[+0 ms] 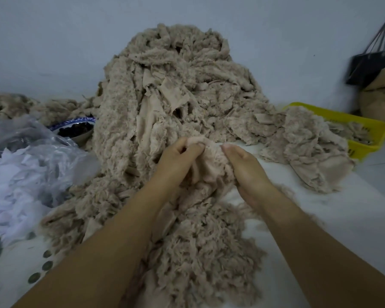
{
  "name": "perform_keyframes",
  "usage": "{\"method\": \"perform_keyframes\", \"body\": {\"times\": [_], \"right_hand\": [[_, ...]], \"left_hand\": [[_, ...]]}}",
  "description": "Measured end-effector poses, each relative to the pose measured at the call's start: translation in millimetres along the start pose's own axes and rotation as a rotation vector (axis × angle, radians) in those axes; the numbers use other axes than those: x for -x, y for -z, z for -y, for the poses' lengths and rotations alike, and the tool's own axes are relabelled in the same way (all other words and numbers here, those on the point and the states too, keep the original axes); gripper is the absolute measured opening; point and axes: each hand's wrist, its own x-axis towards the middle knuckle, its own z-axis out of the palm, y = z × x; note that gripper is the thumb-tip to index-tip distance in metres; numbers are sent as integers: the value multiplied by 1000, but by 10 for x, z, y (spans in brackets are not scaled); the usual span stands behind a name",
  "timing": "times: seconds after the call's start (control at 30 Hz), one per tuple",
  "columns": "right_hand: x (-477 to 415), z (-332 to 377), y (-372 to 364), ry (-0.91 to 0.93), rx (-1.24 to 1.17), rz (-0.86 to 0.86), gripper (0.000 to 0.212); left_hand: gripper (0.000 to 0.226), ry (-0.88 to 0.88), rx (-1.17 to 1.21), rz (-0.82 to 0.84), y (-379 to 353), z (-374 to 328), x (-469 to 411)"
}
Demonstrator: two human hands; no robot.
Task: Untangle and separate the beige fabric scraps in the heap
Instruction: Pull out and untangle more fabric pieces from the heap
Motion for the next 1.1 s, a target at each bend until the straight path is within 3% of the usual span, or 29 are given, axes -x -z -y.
{"method": "perform_keyframes", "body": {"times": [0.1, 0.2, 0.27, 0.33, 0.43, 0.5, 0.57, 0.63, 0.7, 0.83, 0.87, 0.93, 1.03, 1.1], "right_hand": [[52, 94, 19, -51, -109, 14, 53], [129, 68, -88, -27, 29, 134, 70], [190, 36, -179, 26, 147, 141, 52], [199, 14, -212, 68, 249, 4, 35], [180, 63, -147, 27, 217, -93, 41], [166, 146, -84, -56, 179, -78, 52], [134, 198, -31, -110, 207, -44, 42], [97, 218, -8, -100, 220, -11, 45], [53, 216, 39, -77, 158, -45, 41], [1, 164, 204, -80, 132, -159, 40], [-8, 127, 209, -68, 164, -168, 40], [-42, 82, 215, -37, 247, -222, 41], [-107, 121, 355, -41, 339, -393, 40], [-96, 158, 464, -37, 373, -441, 41]], "left_hand": [[30, 4, 48, -16, -23, -92, -4], [35, 6, 9, -81, -88, -109, 30], [39, 12, -7, -92, -121, -87, 60], [44, 31, -20, -111, -135, -41, 93], [46, 50, -26, -80, -107, 42, 168], [49, 1, -88, 80, -43, 94, 194], [37, -51, -312, 235, 18, 120, 197], [8, -86, -373, 245, 40, 131, 194], [8, -36, -214, 156, 60, 105, 205], [39, 173, 104, -22, 130, 63, 256], [41, 229, 226, -31, 125, 79, 276], [22, 307, 454, -14, 101, 106, 308], [58, 391, 597, 25, 178, 159, 329], [67, 379, 607, 60, 236, 159, 324]]}}
